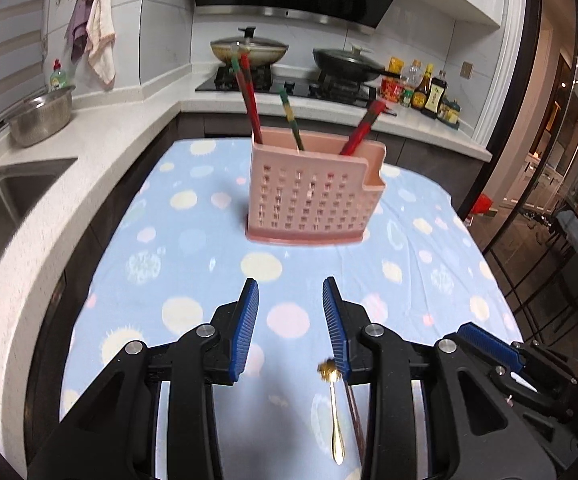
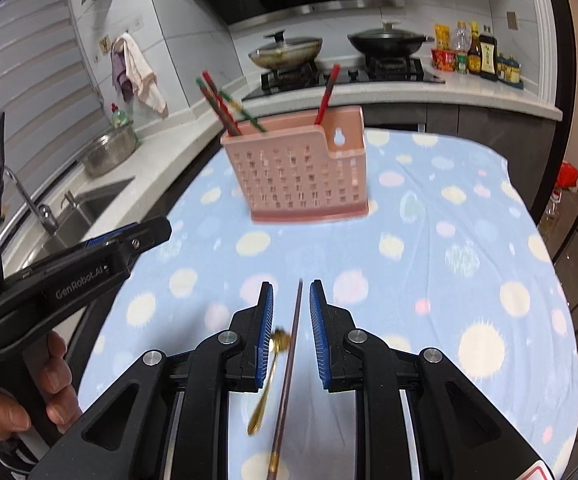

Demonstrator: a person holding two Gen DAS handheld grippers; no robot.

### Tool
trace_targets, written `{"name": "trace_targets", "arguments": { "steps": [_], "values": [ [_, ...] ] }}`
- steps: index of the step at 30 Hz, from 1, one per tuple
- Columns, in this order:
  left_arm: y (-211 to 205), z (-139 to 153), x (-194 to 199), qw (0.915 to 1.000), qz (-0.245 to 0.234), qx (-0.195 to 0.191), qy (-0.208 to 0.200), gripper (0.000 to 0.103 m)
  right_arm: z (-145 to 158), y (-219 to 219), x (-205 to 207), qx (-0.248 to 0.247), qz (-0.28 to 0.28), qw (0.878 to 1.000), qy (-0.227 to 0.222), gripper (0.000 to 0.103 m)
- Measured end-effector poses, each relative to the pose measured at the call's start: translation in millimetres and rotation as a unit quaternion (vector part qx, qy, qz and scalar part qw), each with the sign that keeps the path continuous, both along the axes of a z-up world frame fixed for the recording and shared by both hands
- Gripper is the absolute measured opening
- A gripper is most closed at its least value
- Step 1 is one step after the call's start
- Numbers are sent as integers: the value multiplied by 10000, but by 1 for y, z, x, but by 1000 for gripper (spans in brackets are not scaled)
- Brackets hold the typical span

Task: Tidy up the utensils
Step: 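Withdraw both open tools toward the gold spoon and brown chopstick, then grasp the brown chopstick with the right tool while the left tool grasps the gold spoon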

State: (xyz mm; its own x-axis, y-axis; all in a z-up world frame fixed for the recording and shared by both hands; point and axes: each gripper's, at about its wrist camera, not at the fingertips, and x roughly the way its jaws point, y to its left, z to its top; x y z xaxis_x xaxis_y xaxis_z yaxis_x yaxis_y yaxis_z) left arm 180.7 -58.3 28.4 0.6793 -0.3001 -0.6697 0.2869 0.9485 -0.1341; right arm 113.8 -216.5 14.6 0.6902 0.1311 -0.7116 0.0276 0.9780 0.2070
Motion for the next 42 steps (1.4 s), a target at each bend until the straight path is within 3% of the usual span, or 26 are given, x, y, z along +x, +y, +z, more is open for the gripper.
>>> {"name": "trace_targets", "arguments": {
  "steps": [7, 18, 33, 36, 38, 42],
  "values": [
    [5, -39, -25, 9993, -15, 146, 341, 32, -46, 10, -32, 0, 142, 9985, 529, 19],
    [19, -84, -54, 9965, 98, 274, 786, 32, -93, 33, -63, -67, 474, 9921, 1160, 19],
    [23, -107, -74, 9935, 61, 355, 1083, 32, -108, 40, -61, -130, 543, 9893, 1346, 19],
    [22, -107, -74, 9932, 30, 355, 1106, 33, -109, 38, -61, -152, 508, 9896, 1339, 15],
    [20, -109, -74, 9931, -2, 360, 1119, 35, -110, 36, -61, -158, 442, 9898, 1344, 9],
    [13, -110, -77, 9932, -131, 393, 1086, 46, -109, 26, -61, -84, 268, 9909, 1317, 7]
  ]
}}
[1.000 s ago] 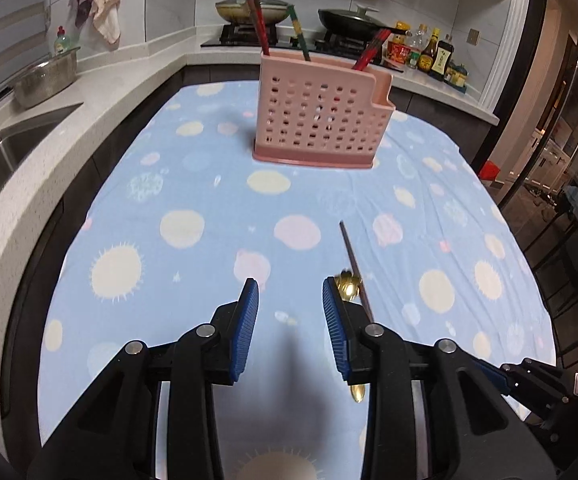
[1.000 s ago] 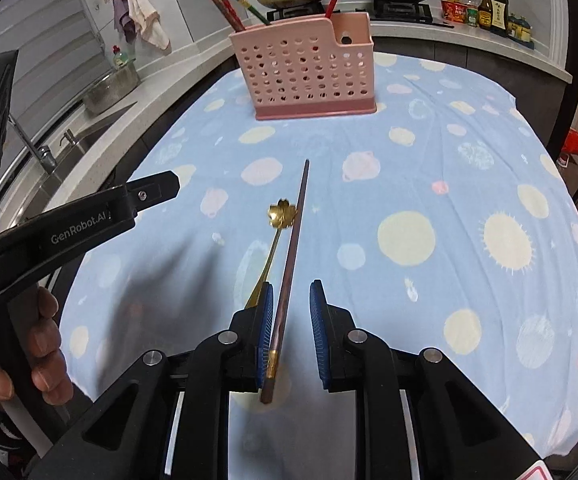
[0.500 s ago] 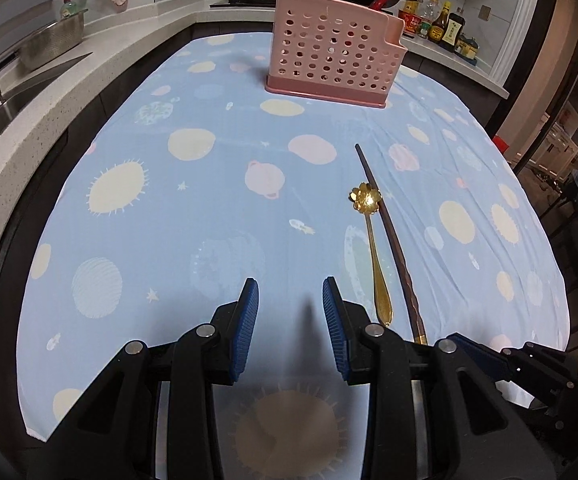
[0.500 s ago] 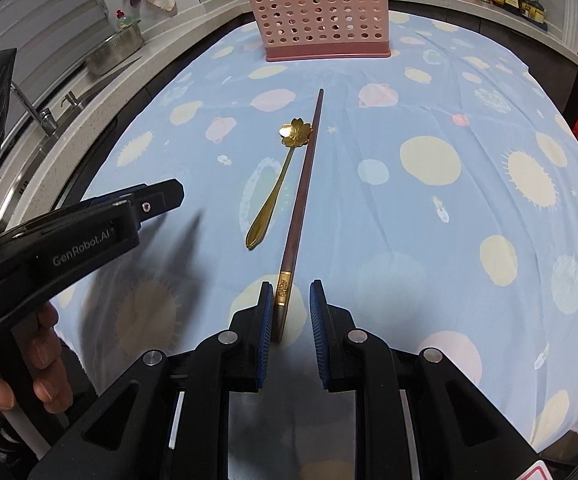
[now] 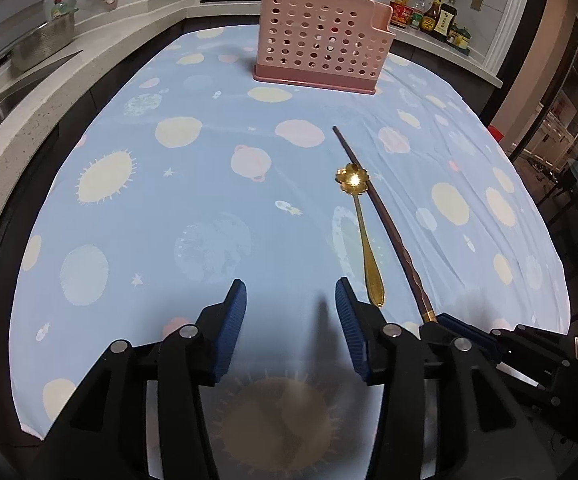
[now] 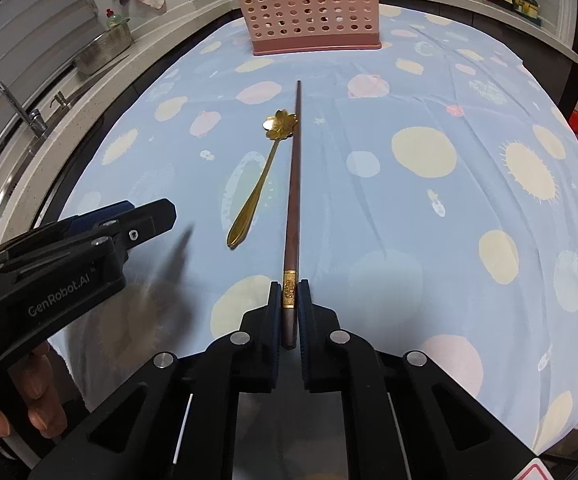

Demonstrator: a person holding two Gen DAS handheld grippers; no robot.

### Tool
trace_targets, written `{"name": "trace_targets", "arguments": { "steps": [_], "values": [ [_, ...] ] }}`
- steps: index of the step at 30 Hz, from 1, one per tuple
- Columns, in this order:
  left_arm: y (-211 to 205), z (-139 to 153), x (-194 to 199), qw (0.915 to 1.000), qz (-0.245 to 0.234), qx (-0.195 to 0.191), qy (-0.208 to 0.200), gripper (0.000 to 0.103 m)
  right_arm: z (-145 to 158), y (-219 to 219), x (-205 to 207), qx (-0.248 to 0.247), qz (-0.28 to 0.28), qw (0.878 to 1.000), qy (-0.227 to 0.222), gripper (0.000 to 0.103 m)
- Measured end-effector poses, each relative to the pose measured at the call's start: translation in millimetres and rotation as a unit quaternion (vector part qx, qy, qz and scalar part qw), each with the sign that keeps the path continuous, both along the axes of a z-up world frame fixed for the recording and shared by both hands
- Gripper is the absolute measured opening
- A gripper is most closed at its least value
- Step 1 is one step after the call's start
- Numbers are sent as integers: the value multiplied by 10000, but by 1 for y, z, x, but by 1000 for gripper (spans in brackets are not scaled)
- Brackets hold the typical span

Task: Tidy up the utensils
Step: 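Grasp the brown chopstick with the right tool while the left tool grasps the gold spoon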

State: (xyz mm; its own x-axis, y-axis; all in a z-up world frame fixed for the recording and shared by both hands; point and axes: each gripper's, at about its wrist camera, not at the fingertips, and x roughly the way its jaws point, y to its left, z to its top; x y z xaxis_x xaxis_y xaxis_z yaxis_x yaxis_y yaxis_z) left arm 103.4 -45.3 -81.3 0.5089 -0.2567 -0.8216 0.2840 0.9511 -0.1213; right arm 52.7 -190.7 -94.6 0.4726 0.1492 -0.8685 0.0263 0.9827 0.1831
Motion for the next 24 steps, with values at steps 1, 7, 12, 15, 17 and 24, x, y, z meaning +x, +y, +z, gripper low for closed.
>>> {"name": "trace_targets", "arguments": {
  "steps": [1, 7, 12, 15, 17, 24],
  "values": [
    [-2, 0, -1, 10000, -38, 0, -12, 46, 0, -2, 0, -1, -52, 10000, -13, 7],
    [-17, -5, -2, 9996, -247, -65, 71, 46, 3, -17, -3, 11, -346, 9994, -88, 7],
    [-32, -10, -1, 9989, -441, -108, 140, 46, 2, -23, -2, 55, -426, 9990, -85, 7],
    [-38, -13, 1, 9986, -492, -92, 178, 45, 2, -24, -1, 71, -441, 9990, -84, 7],
    [-39, -15, 2, 9984, -501, -114, 218, 44, 2, -24, -1, 86, -446, 9989, -75, 7],
    [-44, -18, 3, 9984, -541, 27, 165, 31, -1, -25, 0, 125, -430, 9990, -47, 7]
  ]
}}
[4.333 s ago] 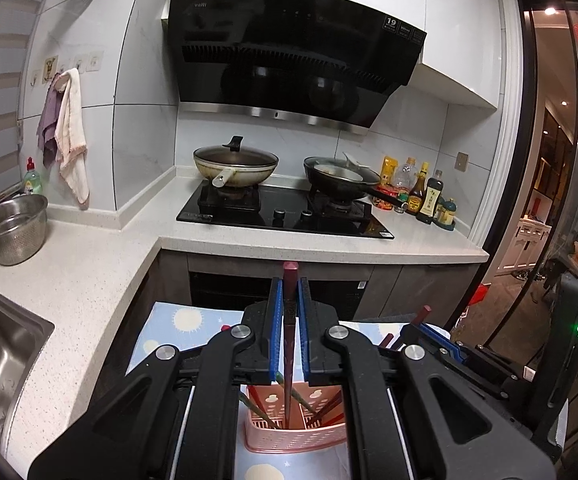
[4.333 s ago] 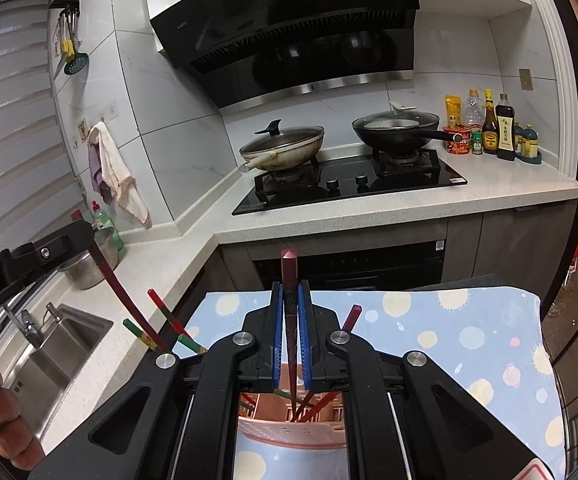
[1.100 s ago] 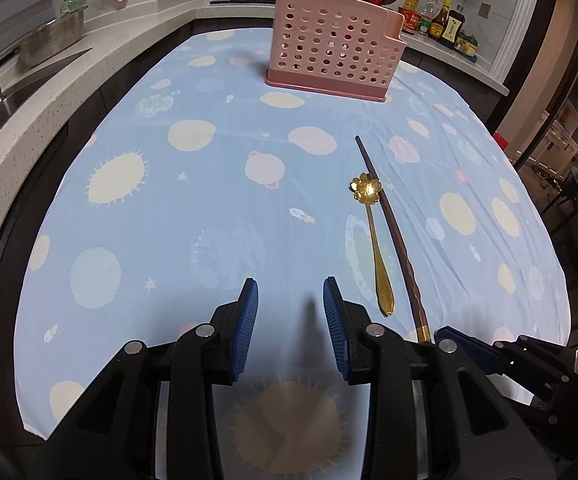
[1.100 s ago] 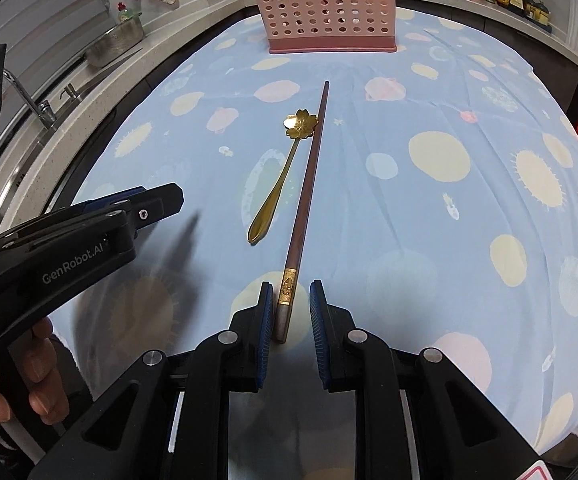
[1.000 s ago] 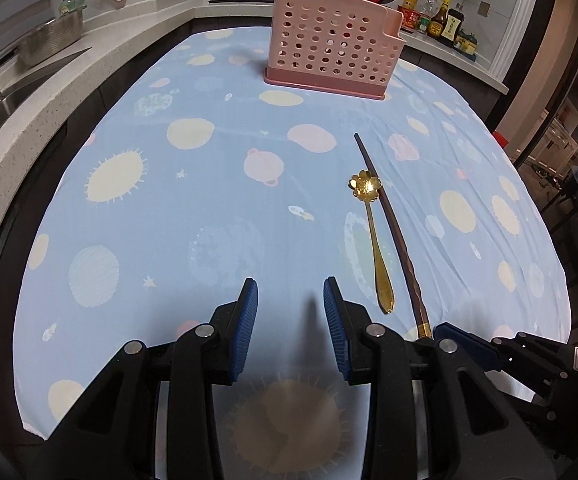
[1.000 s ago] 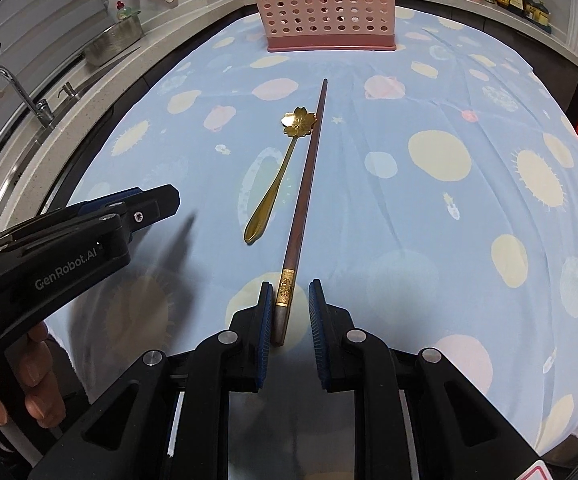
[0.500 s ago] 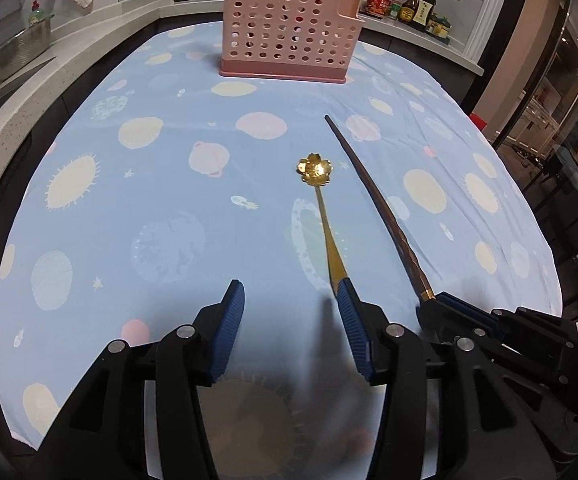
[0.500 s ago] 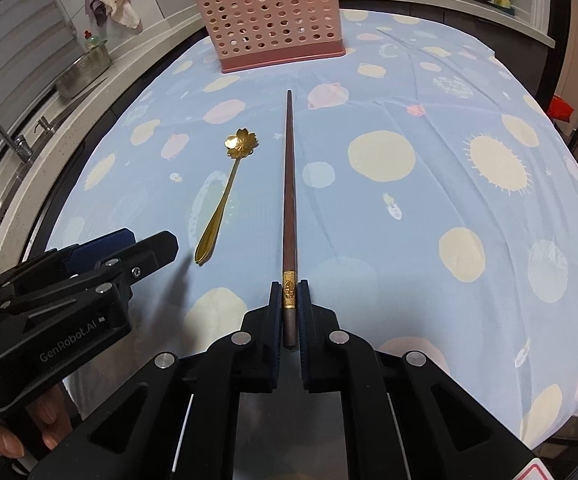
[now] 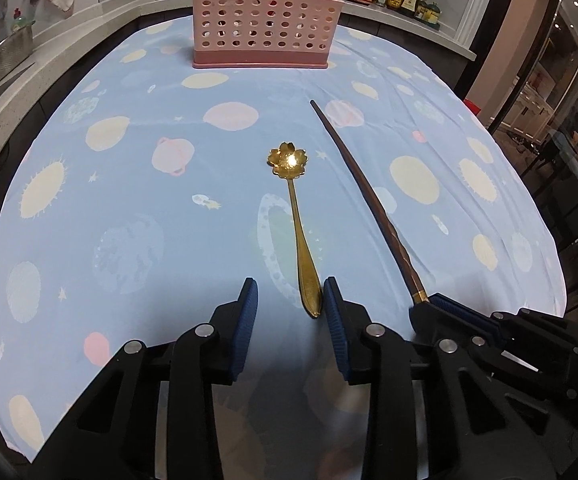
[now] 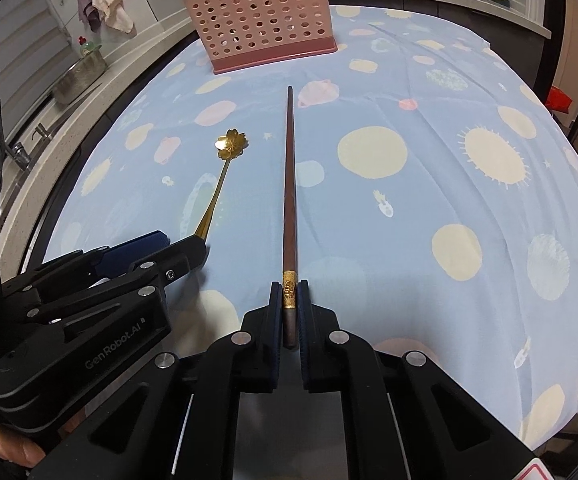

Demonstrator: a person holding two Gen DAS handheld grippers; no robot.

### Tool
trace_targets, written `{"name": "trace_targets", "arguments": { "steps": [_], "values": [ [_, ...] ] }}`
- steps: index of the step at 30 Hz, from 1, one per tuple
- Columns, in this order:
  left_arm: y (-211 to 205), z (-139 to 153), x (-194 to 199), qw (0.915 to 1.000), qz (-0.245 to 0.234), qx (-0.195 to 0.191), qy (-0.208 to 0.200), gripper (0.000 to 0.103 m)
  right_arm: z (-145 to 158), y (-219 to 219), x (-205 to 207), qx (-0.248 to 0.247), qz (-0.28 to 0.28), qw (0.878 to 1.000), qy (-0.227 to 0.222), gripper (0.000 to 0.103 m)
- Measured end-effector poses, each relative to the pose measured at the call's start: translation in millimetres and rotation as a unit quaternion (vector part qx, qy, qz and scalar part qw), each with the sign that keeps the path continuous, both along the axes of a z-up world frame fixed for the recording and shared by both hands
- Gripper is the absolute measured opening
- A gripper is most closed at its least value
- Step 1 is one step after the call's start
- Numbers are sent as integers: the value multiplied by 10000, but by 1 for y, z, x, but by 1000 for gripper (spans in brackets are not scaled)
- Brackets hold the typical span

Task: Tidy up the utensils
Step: 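Grasp the brown chopstick with the right tool while the left tool grasps the gold spoon, then lift the brown chopstick with the right tool while the left tool lifts the gold spoon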

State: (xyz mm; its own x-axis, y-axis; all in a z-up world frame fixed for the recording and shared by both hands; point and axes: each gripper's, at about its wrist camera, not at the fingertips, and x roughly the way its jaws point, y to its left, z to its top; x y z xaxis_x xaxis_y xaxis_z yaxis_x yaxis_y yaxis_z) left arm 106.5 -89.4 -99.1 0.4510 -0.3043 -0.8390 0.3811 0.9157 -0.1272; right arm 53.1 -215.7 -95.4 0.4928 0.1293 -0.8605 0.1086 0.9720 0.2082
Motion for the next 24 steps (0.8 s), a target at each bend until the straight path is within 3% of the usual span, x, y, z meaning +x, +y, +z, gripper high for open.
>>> {"name": "trace_targets", "arguments": {
  "steps": [4, 6, 16, 24],
  "values": [
    [-2, -1, -1, 10000, -66, 27, -10, 14, -1, -1, 1, 17, 9, 10000, 1, 7],
    [-1, -1, -1, 10000, -77, 2, 11, 10, -1, -1, 1, 24, 12, 10000, -6, 7],
    [6, 4, -4, 10000, -6, -62, 24, 10, 6, 0, -2, 74, 24, 9999, -99, 7],
    [23, 27, -9, 9995, 192, -221, -151, 10, 26, 2, -6, 77, 35, 9994, -350, 7]
  ]
}}
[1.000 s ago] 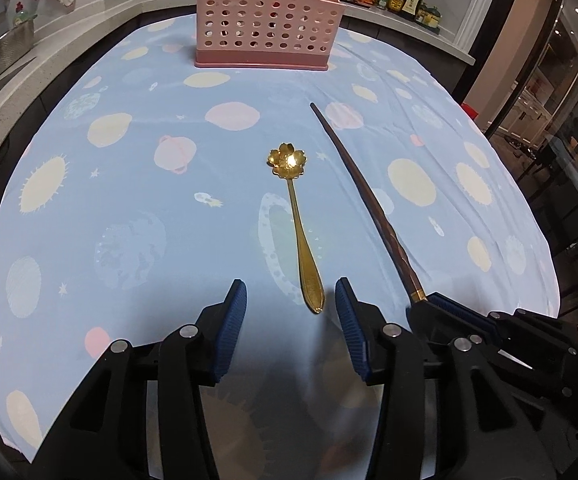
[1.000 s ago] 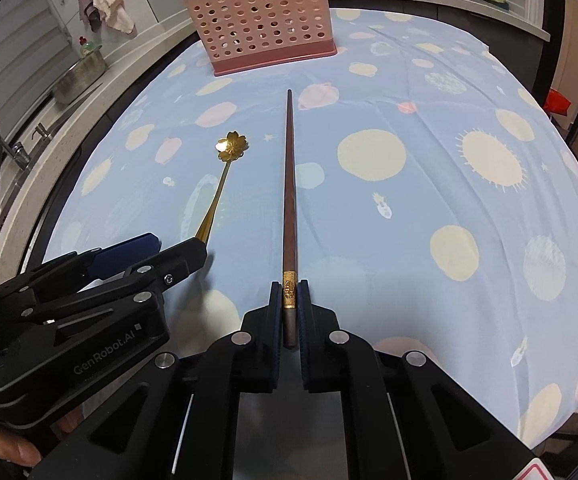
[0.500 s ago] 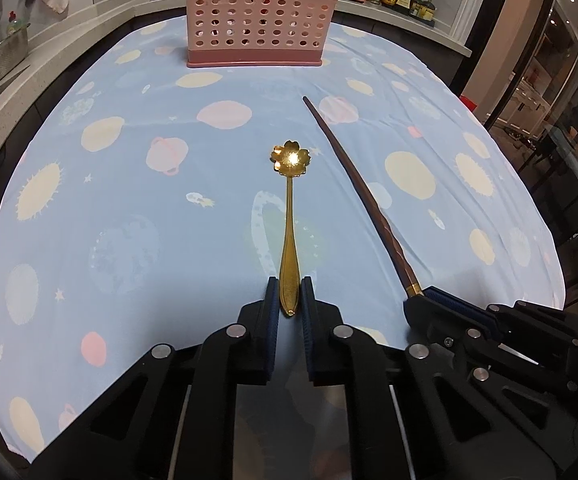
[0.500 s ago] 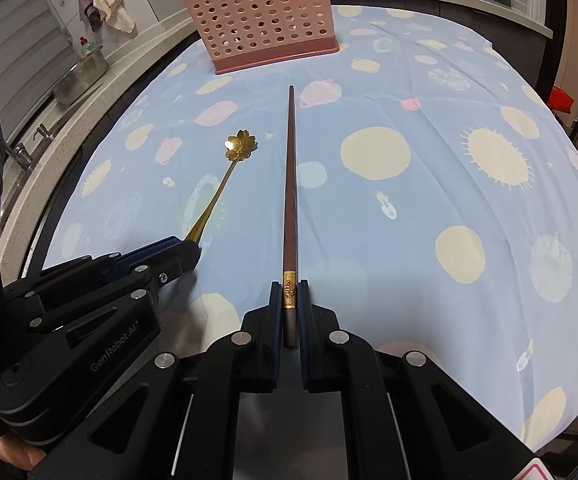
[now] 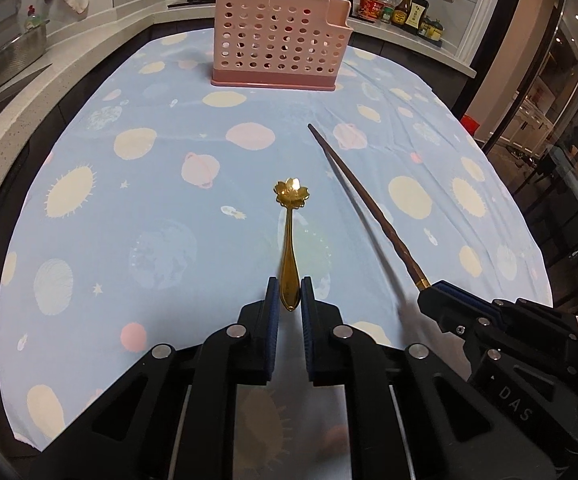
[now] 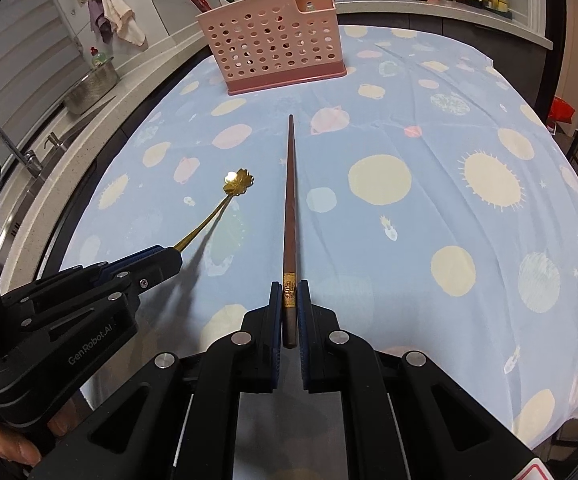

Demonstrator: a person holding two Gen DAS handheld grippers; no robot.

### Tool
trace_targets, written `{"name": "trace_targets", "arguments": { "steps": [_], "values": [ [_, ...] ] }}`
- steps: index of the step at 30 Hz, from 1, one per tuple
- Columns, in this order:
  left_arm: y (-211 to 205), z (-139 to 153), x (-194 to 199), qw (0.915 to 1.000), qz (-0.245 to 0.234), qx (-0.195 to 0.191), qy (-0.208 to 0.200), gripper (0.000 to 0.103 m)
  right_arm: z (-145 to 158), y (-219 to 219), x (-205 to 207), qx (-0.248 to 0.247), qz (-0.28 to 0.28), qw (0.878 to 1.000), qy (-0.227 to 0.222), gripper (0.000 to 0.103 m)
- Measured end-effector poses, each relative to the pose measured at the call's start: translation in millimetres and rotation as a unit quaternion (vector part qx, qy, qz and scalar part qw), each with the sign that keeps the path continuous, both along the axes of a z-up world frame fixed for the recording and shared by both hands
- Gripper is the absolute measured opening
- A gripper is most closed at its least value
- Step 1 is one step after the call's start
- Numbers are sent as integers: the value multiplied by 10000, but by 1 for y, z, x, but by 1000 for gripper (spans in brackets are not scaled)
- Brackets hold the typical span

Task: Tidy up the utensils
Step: 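Lift the brown chopstick with the right tool while the left tool lifts the gold spoon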

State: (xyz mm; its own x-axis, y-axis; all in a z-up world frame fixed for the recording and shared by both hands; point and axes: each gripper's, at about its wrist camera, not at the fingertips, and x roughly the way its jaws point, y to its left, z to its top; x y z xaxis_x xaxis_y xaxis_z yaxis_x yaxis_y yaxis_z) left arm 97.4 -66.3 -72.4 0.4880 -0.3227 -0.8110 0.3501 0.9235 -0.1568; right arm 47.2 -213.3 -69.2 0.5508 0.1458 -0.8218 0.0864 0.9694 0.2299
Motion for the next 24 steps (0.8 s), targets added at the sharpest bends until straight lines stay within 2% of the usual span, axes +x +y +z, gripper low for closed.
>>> {"name": "trace_targets", "arguments": {
  "steps": [12, 13, 24],
  "values": [
    [18, 49, 5, 9984, 201, -309, -428, 8, 37, -4, 0, 146, -53, 9990, -429, 7],
    [18, 51, 6, 9983, 196, -324, -442, 1, 40, -4, 0, 158, -49, 9988, -456, 7],
    [17, 63, 14, 9977, 126, -358, -559, 1, 48, -4, 4, 215, -32, 9984, -524, 7]
  ]
}}
